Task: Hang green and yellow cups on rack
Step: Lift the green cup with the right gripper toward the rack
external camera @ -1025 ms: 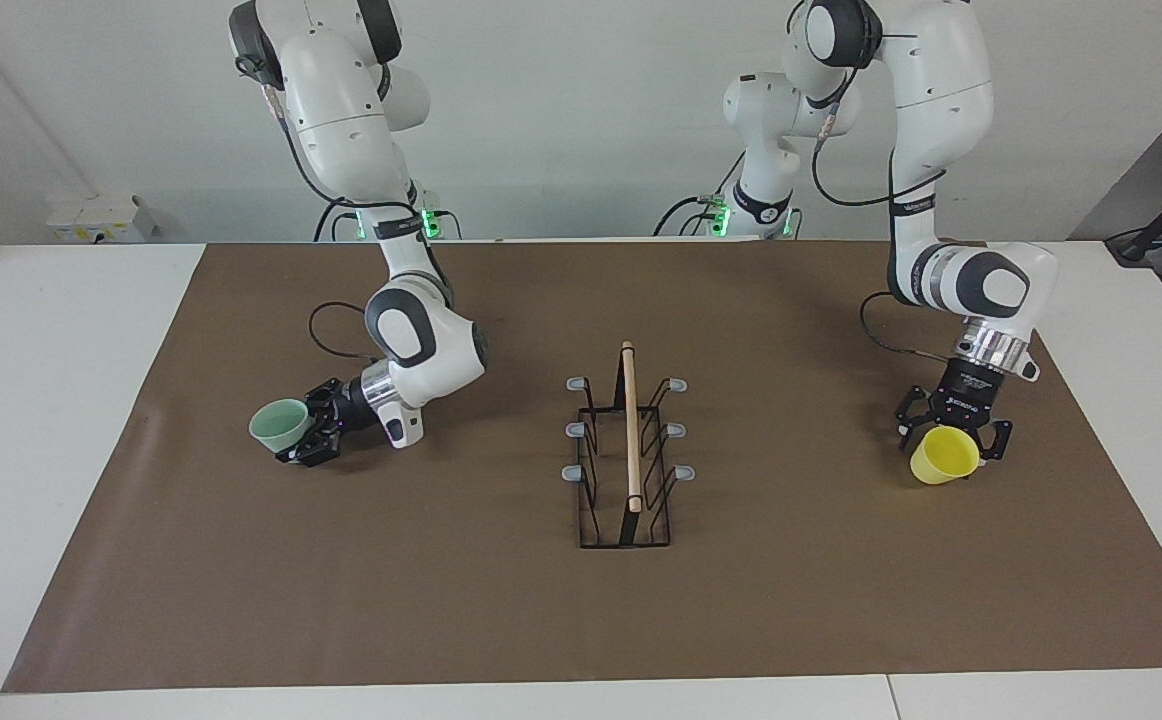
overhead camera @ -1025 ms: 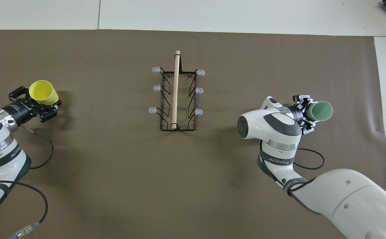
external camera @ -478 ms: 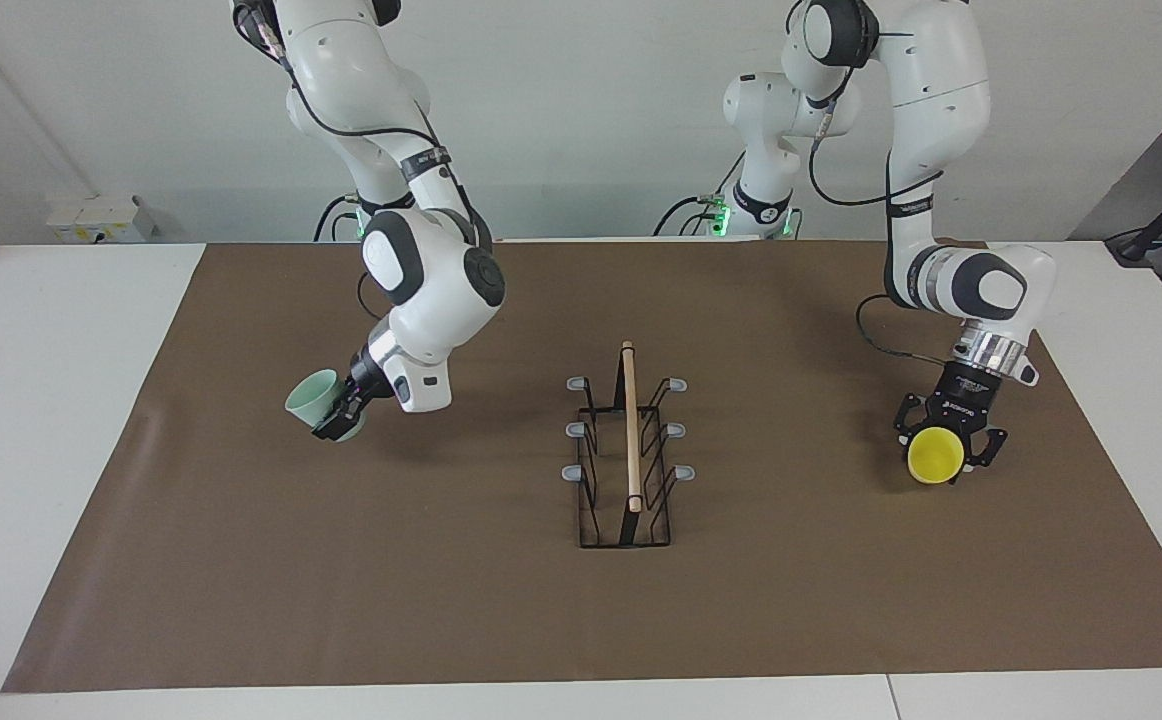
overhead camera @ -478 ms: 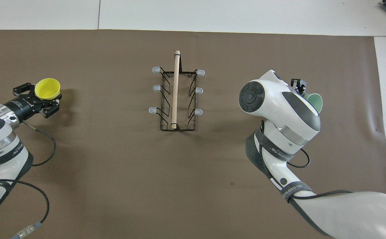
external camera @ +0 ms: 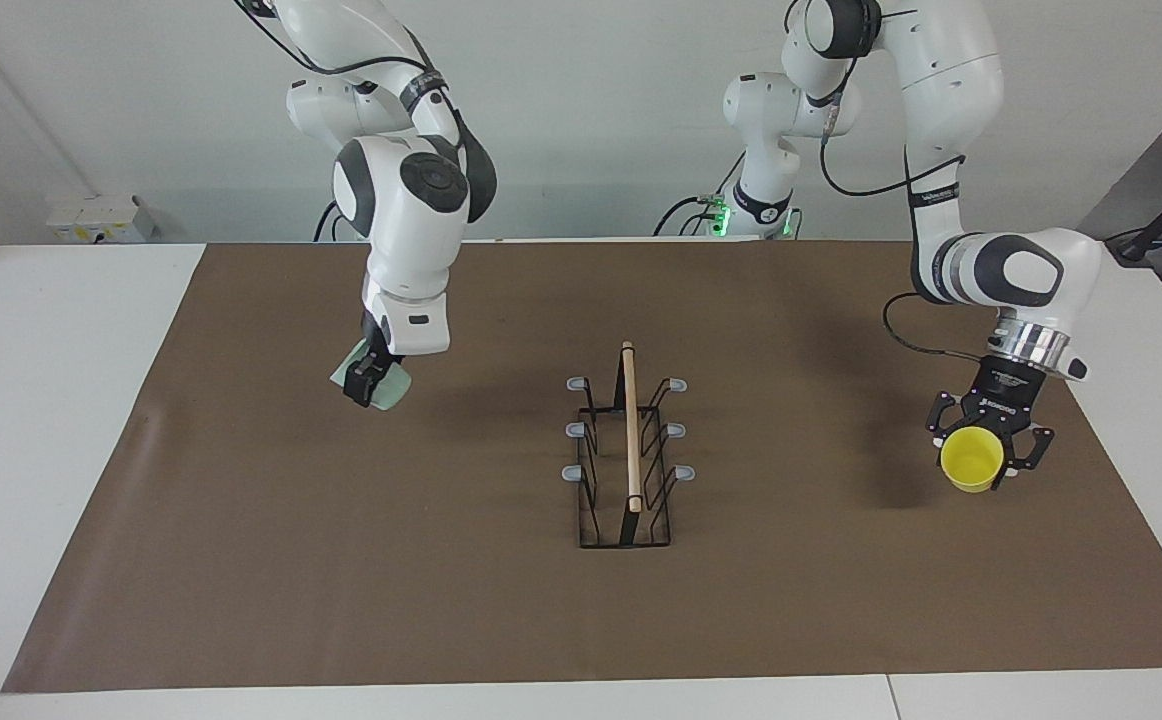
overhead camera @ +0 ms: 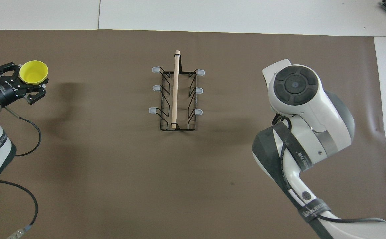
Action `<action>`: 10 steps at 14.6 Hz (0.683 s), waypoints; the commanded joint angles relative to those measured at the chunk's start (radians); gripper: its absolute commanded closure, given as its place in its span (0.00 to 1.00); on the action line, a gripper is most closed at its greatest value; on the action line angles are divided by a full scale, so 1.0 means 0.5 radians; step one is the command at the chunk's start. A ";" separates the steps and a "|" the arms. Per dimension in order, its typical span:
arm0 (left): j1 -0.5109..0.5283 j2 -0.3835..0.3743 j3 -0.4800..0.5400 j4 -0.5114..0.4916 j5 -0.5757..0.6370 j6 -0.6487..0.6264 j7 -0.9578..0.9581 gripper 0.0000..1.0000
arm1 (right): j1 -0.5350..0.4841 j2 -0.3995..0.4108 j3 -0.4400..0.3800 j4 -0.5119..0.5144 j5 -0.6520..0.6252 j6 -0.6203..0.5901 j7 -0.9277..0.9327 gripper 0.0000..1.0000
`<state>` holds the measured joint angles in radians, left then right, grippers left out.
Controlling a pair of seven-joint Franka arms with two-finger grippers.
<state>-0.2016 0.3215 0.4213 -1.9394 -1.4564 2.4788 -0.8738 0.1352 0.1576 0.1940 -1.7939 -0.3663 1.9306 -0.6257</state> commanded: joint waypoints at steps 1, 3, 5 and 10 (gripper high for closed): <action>0.007 -0.118 0.010 -0.023 0.109 0.049 -0.016 1.00 | -0.077 -0.088 0.029 -0.020 0.360 0.142 -0.031 1.00; 0.011 -0.189 0.007 -0.039 0.167 0.138 -0.022 1.00 | -0.083 -0.106 0.026 -0.026 0.651 0.256 -0.031 1.00; 0.011 -0.232 0.007 -0.054 0.201 0.239 -0.026 1.00 | -0.095 -0.134 0.026 -0.048 0.891 0.363 -0.031 1.00; 0.014 -0.422 0.004 -0.128 0.348 0.236 -0.026 1.00 | -0.068 -0.143 0.029 -0.100 1.514 0.725 -0.058 1.00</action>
<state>-0.1958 0.1839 0.4312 -1.9509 -1.3360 2.5817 -0.8749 0.1109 0.1108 0.1964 -1.7988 0.2881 2.2209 -0.6279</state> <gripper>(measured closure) 0.295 0.308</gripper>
